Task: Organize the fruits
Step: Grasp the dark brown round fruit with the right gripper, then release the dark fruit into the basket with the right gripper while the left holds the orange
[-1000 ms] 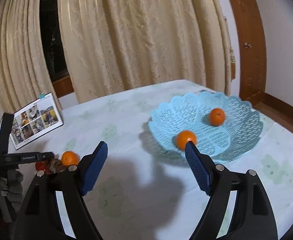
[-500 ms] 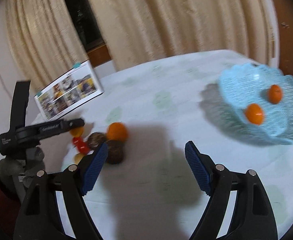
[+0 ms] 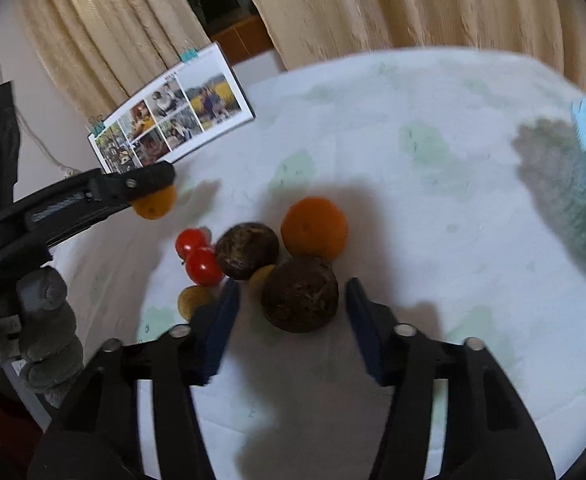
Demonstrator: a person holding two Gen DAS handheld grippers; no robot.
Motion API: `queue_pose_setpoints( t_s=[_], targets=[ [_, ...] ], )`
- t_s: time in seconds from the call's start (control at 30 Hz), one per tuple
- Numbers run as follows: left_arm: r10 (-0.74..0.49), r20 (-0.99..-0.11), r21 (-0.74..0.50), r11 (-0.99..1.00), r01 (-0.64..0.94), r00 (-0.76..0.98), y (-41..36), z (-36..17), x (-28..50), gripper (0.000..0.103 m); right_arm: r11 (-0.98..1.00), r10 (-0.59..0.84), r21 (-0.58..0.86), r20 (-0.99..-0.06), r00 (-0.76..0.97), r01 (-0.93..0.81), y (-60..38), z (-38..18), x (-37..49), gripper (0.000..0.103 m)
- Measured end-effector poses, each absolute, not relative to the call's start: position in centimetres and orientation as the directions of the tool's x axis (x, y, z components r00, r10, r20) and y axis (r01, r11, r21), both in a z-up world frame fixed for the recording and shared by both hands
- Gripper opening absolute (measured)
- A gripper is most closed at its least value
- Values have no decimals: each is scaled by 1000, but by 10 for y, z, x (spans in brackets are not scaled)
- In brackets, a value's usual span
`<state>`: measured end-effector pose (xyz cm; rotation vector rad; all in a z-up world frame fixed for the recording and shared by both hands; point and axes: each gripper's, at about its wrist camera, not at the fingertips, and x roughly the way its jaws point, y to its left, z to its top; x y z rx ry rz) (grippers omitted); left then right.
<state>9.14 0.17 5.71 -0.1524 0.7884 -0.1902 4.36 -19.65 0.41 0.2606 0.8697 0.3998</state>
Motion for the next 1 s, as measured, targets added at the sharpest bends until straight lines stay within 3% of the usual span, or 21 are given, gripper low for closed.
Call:
queue_pose_setpoints(
  t_s=[0.1,0.5,1.0],
  targets=[
    [-226,-688,-209,972,109,690,3,57,91,42,888,454,399,-680,576,-229,-201,4,42,41],
    [-226,-691,-203,972,117,687,-3,55,90,42,900,416,392,-634,652,-193,-223,19,19,41],
    [-229,-666,-151,973,172,710,-26,64,75,42,940,144,338,-517,844,47,-319,60,-21,41]
  ],
)
